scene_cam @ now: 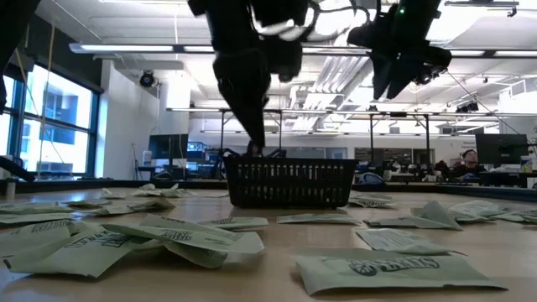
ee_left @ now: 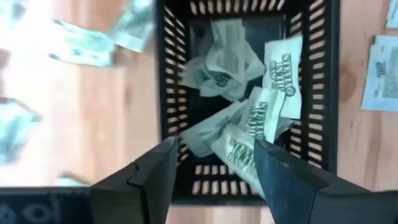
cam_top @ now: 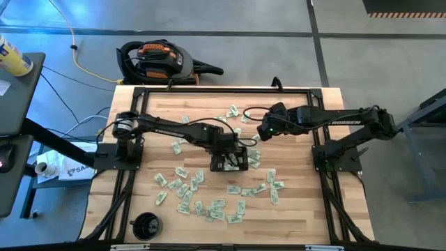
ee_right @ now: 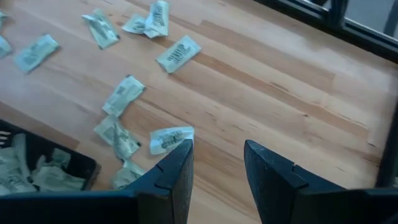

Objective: Pick and place Stevia / Truvia into bins
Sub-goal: Put the green stevia packet into the black basket

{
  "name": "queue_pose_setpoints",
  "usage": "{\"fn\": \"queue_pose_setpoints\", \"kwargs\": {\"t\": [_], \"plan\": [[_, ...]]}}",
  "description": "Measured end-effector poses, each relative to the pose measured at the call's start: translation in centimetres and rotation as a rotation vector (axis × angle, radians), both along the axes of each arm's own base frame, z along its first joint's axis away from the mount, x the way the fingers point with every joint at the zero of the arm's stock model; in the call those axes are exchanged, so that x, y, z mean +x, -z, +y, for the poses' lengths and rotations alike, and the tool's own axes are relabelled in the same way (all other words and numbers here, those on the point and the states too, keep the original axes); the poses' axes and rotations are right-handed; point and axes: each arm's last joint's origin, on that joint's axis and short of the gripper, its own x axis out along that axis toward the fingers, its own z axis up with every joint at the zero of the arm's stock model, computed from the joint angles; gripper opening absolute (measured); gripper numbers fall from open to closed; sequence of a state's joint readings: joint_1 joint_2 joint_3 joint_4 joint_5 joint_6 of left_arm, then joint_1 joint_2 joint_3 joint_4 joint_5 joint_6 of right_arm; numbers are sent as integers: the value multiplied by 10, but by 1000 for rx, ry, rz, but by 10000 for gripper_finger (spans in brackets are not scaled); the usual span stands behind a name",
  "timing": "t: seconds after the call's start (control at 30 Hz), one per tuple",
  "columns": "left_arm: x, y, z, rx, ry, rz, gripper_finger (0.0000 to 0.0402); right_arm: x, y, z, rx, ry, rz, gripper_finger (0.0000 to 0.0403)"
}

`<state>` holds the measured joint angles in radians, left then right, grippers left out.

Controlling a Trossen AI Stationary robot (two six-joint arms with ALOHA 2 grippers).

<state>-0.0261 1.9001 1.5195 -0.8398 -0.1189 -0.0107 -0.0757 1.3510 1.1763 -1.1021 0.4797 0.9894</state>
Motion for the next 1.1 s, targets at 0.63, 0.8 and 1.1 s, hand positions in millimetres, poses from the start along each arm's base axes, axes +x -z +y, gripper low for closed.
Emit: {"fn": "queue_pose_setpoints", "kwargs": {"t": [0.63,0.8,1.1], "plan": [[-63,53,136,-290,-560,28,223,-4,2,-13,96,-17,36,134],[-63,56,138,-223,-590,-2,255,-3,1,-19,83,-11,21,134],[-56,81,141,-212,-609,46,268,-3,0,-27,74,4,8,134]]}}
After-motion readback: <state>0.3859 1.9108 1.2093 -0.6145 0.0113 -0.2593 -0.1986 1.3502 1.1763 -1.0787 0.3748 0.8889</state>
